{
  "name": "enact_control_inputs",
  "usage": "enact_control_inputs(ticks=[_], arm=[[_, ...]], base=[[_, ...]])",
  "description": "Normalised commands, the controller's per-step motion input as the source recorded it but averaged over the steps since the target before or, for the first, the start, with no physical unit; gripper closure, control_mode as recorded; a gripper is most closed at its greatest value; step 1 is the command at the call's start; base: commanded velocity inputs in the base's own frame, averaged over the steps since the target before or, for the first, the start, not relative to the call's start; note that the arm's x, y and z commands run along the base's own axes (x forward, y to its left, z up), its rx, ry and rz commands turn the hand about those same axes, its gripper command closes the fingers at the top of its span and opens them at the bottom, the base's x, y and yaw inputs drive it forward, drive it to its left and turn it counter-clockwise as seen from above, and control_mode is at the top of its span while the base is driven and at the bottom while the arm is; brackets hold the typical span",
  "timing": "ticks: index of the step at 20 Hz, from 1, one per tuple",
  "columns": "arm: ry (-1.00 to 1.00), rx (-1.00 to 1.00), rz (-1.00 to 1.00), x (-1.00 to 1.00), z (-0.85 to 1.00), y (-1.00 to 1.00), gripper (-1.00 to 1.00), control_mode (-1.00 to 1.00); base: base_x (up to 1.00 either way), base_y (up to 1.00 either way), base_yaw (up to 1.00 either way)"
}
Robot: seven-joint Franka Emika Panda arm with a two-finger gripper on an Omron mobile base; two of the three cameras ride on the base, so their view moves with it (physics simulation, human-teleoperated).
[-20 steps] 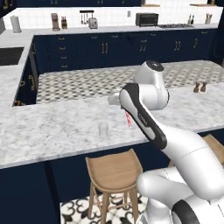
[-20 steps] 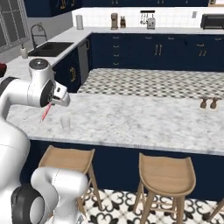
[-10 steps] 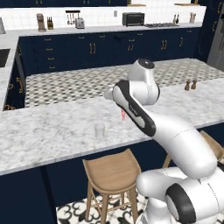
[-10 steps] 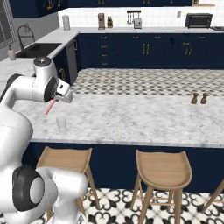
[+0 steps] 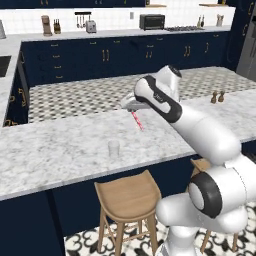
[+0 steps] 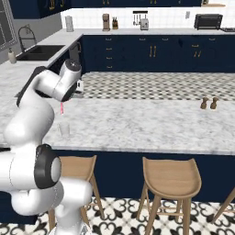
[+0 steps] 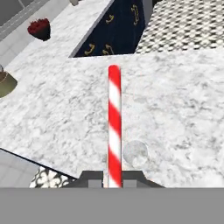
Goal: Take a straw from the drawer in front and place it inside the glass cup on the dining counter.
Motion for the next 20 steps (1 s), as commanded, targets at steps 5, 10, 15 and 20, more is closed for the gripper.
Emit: enact_control_inputs(ticks=[5,10,15,20], arm=[[-0.35,0.02,0.67,0.02,-0.41,0.09,1.0,-1.0],[-0.3,0.14,0.36,0.0,-0.1,0.49,1.0,-1.0],[-0.2,0.3,0.21,0.13,0.08,0.14,1.0,-1.0],[-0.02,0.31,0.17,0.04,-0.17,0.0,1.0,-1.0]], base=[[0.0,0.0,0.0],[0.0,0.0,0.0],[0.0,0.0,0.0],[0.0,0.0,0.0]])
